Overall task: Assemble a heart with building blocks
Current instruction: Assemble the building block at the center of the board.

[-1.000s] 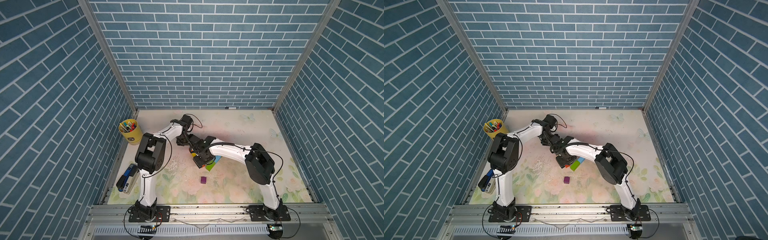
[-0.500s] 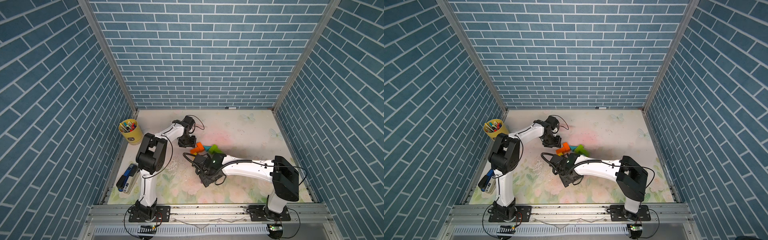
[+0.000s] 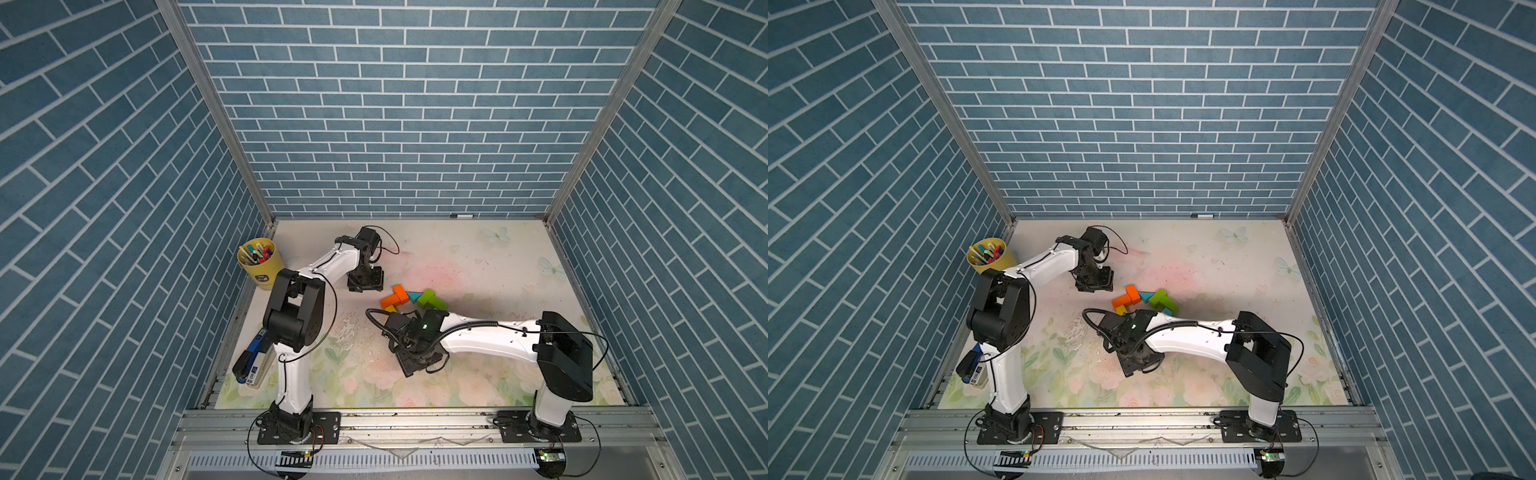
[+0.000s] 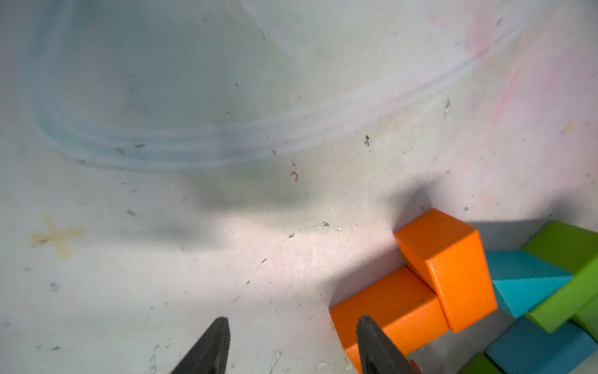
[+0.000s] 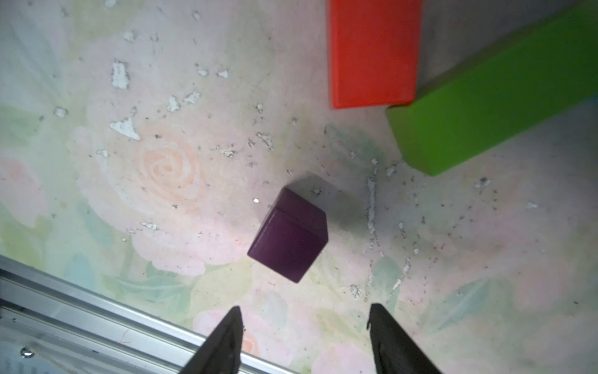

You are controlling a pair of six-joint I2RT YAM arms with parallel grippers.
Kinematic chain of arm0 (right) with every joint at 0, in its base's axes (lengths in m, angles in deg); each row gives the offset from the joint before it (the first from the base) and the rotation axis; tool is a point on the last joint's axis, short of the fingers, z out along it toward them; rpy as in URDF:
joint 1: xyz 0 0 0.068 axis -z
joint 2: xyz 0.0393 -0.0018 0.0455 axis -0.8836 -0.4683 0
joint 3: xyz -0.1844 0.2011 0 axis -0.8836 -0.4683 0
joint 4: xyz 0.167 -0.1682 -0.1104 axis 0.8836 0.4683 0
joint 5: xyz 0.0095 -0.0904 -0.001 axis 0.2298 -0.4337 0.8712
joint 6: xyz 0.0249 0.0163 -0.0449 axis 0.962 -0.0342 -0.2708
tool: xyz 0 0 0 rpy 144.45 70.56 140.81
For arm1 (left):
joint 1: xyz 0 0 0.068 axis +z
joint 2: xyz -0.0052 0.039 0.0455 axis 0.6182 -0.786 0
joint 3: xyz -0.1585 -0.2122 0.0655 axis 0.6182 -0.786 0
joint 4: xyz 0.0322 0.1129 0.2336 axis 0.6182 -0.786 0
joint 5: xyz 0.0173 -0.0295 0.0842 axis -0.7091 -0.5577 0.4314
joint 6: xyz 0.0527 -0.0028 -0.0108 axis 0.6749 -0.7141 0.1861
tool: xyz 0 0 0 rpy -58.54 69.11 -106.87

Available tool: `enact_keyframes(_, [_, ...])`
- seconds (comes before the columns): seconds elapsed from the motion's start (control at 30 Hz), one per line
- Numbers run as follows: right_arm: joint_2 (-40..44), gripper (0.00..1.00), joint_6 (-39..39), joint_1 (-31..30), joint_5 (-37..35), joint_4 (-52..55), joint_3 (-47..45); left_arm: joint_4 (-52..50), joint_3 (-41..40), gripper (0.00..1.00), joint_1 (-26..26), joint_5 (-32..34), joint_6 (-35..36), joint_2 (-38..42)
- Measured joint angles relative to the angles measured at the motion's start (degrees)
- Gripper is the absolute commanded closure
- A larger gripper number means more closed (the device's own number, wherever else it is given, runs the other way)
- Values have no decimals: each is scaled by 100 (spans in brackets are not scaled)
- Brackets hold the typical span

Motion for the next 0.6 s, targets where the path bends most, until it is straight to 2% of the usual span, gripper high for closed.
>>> enact_keyframes(0.13, [-337, 44, 17, 55, 107, -26, 7, -31, -343, 35, 129, 101, -125, 706])
enact_keyframes(0.33, [-448, 60, 46, 162, 103, 15, 105, -55, -1040, 35, 208, 127, -280, 1668])
enact_keyframes(0.6, [-468, 63, 26, 627, -59, 120, 297, -39, -1462, 35, 210, 28, -387, 1952])
